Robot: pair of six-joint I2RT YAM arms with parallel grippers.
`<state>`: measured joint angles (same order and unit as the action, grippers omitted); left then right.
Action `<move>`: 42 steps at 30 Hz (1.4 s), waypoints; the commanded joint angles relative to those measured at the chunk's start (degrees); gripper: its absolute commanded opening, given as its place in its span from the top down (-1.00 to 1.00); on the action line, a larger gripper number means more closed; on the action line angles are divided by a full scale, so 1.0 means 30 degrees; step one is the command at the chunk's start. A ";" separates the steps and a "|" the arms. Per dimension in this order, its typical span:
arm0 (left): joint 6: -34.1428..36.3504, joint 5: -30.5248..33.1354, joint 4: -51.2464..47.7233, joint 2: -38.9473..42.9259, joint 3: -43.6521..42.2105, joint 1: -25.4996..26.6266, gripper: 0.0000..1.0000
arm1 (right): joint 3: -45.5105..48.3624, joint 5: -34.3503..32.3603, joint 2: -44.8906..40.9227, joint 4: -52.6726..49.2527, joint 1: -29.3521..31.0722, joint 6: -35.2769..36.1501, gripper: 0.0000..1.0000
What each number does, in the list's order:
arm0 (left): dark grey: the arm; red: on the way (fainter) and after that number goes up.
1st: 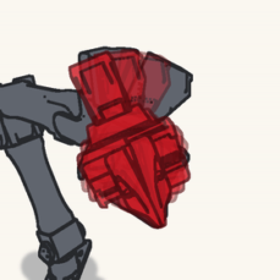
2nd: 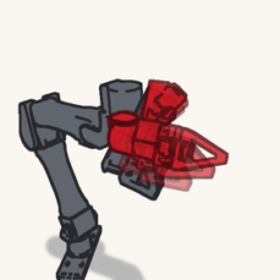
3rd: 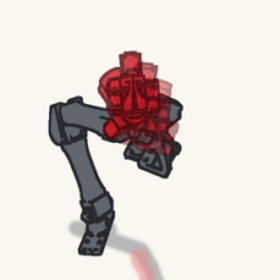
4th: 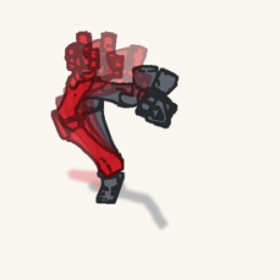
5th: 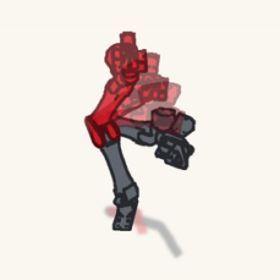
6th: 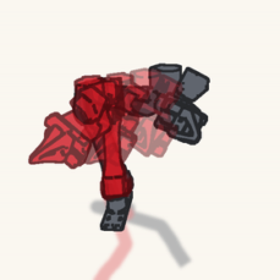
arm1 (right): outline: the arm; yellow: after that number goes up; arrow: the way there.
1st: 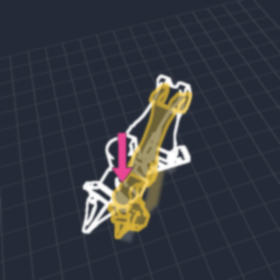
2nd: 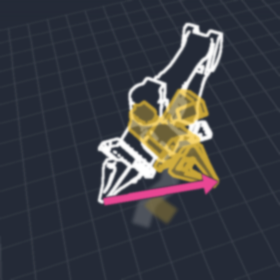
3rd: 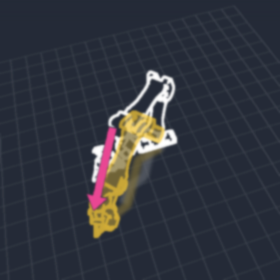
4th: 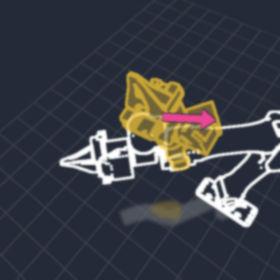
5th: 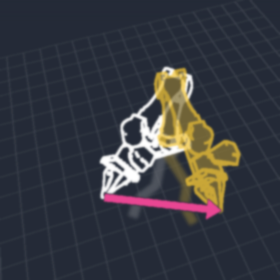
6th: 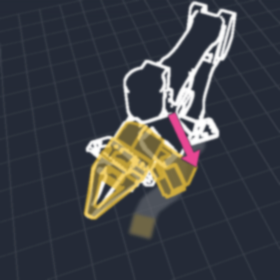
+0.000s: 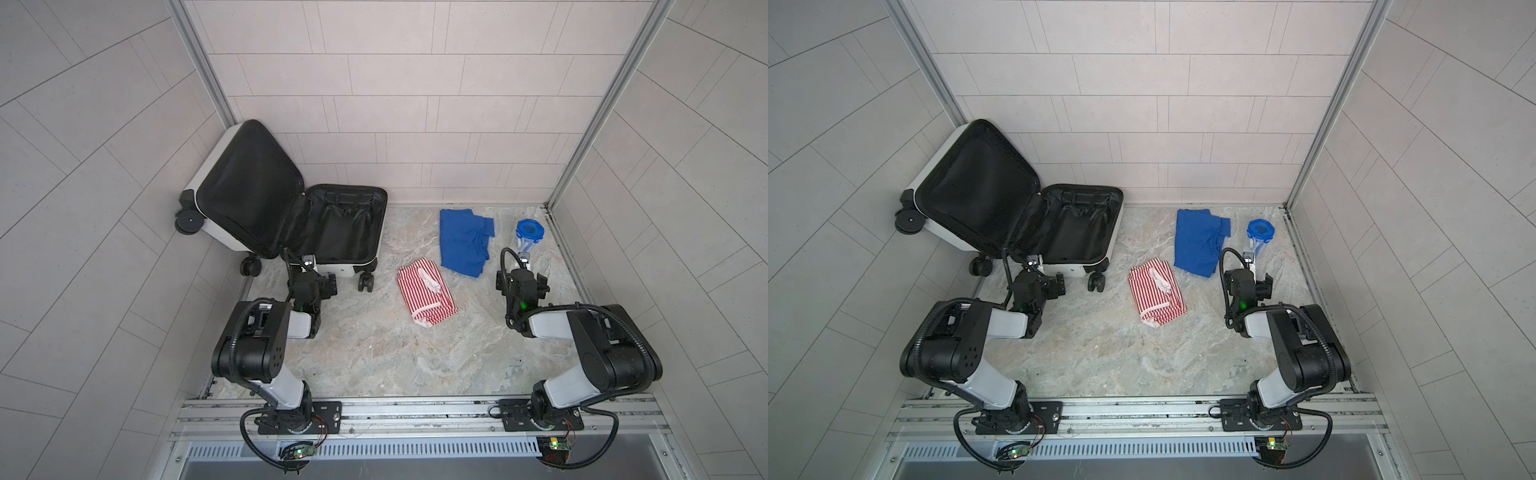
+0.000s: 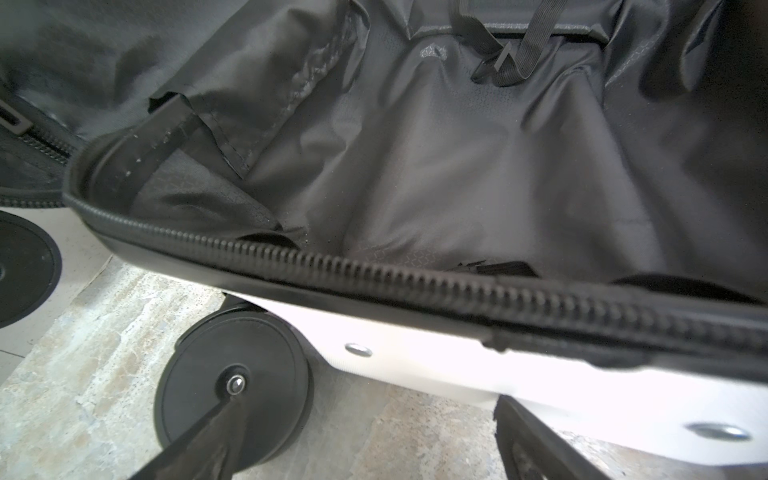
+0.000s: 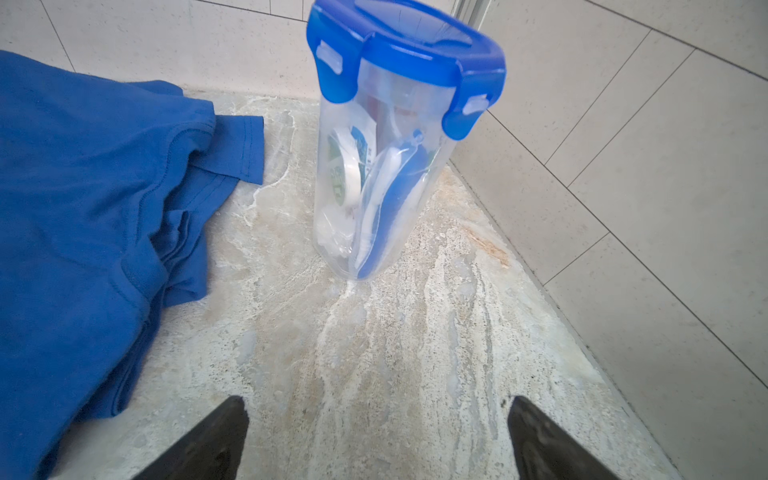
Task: Pack the luggage
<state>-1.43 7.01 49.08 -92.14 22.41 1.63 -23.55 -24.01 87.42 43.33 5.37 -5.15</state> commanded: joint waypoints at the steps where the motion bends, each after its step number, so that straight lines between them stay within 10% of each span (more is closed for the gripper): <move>1: 0.0241 -0.0197 0.0998 0.0303 0.0351 -0.0052 -1.00 | -0.0031 -0.0280 -0.0223 0.0213 0.0086 -0.0083 -0.99; 21: 0.0260 -0.0255 0.1032 0.0581 0.0236 -0.0059 -1.00 | 0.0050 -0.0288 -0.0282 0.0264 0.0081 -0.0100 -0.99; 42: -0.2813 0.1996 -0.9811 1.0404 0.2469 -0.0003 -1.00 | -0.2390 -0.0976 -0.4834 -0.6919 0.0058 -0.1589 -0.99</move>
<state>-5.69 10.09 28.23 -65.12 26.02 1.63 -27.68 -25.52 75.96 30.70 5.37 -6.68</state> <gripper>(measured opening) 0.999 0.995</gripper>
